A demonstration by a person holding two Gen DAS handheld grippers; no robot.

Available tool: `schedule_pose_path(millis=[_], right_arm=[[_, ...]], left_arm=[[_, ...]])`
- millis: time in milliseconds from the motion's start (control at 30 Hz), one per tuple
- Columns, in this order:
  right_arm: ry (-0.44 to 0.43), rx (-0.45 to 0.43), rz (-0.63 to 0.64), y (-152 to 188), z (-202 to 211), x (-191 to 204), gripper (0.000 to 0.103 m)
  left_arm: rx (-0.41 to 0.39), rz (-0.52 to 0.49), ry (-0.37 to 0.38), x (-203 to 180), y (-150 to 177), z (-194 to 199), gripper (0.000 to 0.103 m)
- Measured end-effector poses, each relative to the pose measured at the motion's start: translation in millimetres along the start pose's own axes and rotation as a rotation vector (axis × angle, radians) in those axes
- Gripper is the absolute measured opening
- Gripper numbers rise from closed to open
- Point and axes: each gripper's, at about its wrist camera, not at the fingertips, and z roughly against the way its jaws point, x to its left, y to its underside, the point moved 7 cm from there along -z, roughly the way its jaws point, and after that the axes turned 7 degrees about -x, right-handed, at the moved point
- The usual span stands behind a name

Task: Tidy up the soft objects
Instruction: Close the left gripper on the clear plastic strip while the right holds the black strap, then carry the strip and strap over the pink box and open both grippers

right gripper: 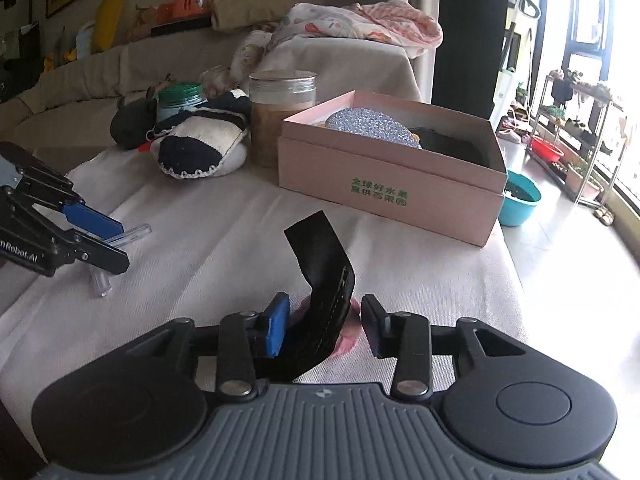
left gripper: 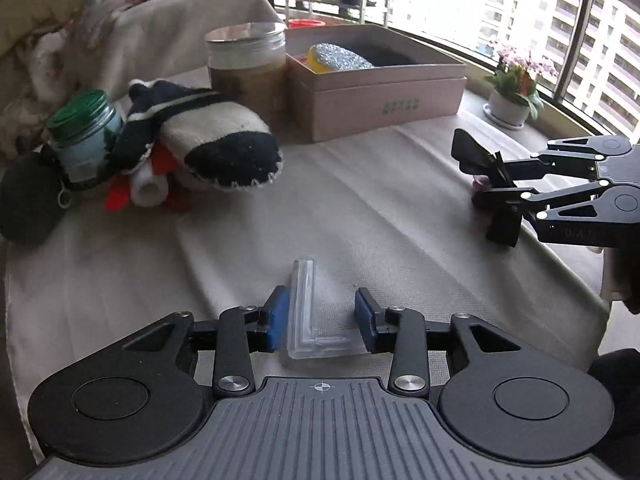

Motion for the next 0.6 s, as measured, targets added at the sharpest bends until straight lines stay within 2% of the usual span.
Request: schedule_pose_path(millis=[200, 233, 267, 300, 467, 600], right_arm=[[-0.001, -0.003, -0.026, -4.4, -3.2, -4.1, 0.040], [-0.004, -0.002, -0.029, -5.0, -3.7, -3.9, 0.039], [-0.008, 0.001, -0.028, -5.3, -3.9, -2.9, 0.037], [-0.007, 0.001, -0.023, -5.7, -3.2, -1.9, 0.026], [-0.006, -0.005, -0.026, -10.6, 7.4, -2.8, 0.023], [0.002, -0.029, -0.007, -15.0, 23.4, -4.8, 0.023]], left_arm=[[-0.017, 0.022, -0.014, 0.1, 2.6, 0.8, 0.040], [-0.021, 0.019, -0.018, -1.5, 3.5, 2.4, 0.036], [-0.026, 0.023, -0.026, -2.9, 3.8, 5.0, 0.023], [-0.032, 0.026, -0.039, -2.2, 4.4, 5.7, 0.016], [-0.044, 0.078, -0.021, 2.3, 9.0, 11.1, 0.015], [-0.047, 0.051, -0.011, -5.7, 14.1, 16.6, 0.015]])
